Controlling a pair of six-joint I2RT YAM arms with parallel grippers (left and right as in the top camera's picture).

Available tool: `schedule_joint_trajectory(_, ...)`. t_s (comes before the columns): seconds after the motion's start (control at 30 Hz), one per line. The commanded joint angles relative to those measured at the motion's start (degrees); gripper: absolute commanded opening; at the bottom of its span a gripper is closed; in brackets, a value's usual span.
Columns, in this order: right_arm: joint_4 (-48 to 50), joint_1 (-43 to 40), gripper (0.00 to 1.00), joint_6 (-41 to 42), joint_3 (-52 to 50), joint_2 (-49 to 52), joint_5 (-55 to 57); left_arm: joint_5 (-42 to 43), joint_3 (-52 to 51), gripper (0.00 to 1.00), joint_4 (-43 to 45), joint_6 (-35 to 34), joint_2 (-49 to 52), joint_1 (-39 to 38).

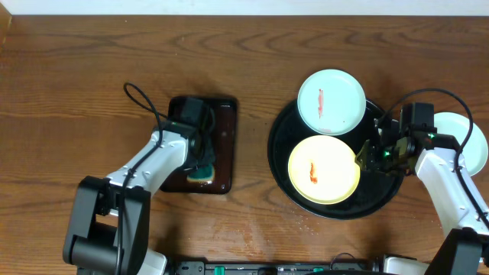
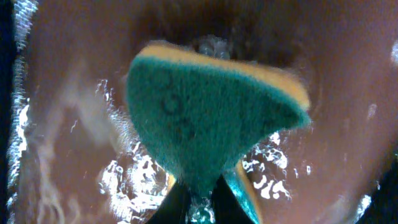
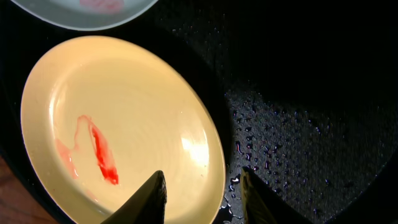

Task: Clean dirty plates on tray and stack at the side
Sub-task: 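Carry the sponge to the yellow plate while the right gripper holds its rim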

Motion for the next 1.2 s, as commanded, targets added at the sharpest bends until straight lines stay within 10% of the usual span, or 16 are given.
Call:
schedule_joint_trajectory(0.0, 0.28, 0.13, 0.36, 0.35, -0.26, -0.22, -0.52, -0.28, 6.71, 0.07, -6.78, 3.21, -1.46, -0.46)
schedule_joint_trajectory(0.27, 1.38, -3.45, 0.36, 0.04, -0.33, 0.15, -2.16, -0.2, 21.68, 0.07, -17.84, 5.99, -6.23, -5.14)
schedule_joint_trajectory(0.53, 9.14, -0.57, 0.42, -3.3, -6.4, 1.33, -5.73, 10.75, 23.26, 0.08, -10.36, 1.7, -5.81, -14.49)
schedule_joint_trajectory(0.9, 20.59, 0.9, 0.02, -2.19, -15.02, 1.46, -5.05, 13.27, 23.26, 0.08, 4.35, -8.04, 2.58, -27.43)
schedule_joint_trajectory(1.17, 19.3, 1.05, 0.01, 3.85, -14.82, 1.44, -5.07, 18.01, 23.26, 0.07, 12.13, -12.92, 10.36, -31.1)
